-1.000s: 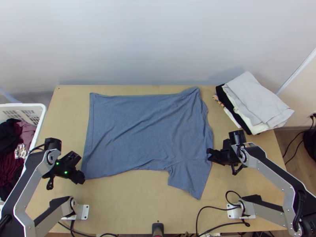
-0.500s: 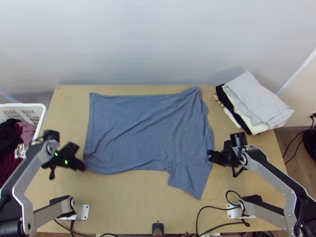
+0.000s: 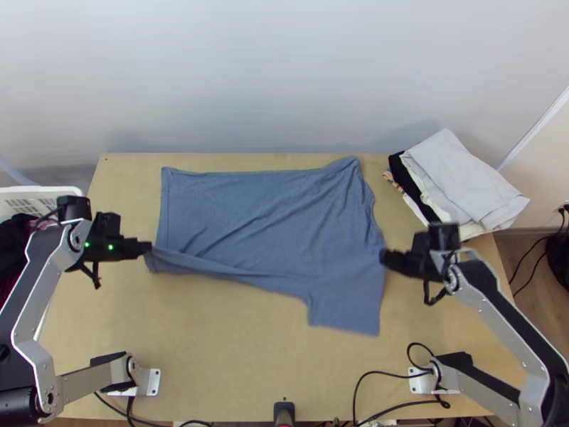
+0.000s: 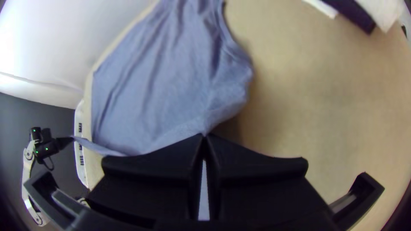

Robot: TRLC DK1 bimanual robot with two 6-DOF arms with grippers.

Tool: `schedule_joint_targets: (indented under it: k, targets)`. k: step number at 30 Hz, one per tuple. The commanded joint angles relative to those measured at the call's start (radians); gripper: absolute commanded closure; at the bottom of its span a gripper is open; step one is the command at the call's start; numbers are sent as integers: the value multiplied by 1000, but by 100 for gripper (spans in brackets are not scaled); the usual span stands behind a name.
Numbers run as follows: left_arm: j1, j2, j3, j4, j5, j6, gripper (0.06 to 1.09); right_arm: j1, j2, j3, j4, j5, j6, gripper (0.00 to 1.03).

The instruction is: Fold the t-shirt

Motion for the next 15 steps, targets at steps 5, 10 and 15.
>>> schedule_joint_targets:
  k: [5, 10, 15]
  targets:
    - [-11, 27, 72, 71, 7, -208, 105, -37, -10, 158, -9, -5, 55, 100]
    - [-2, 47, 143, 115, 7, -292, 105, -40, 25, 250, 3, -4, -11, 100]
    - [0, 73, 312, 120, -19, -352, 105, -17, 131, 486, -92, 113, -139, 100]
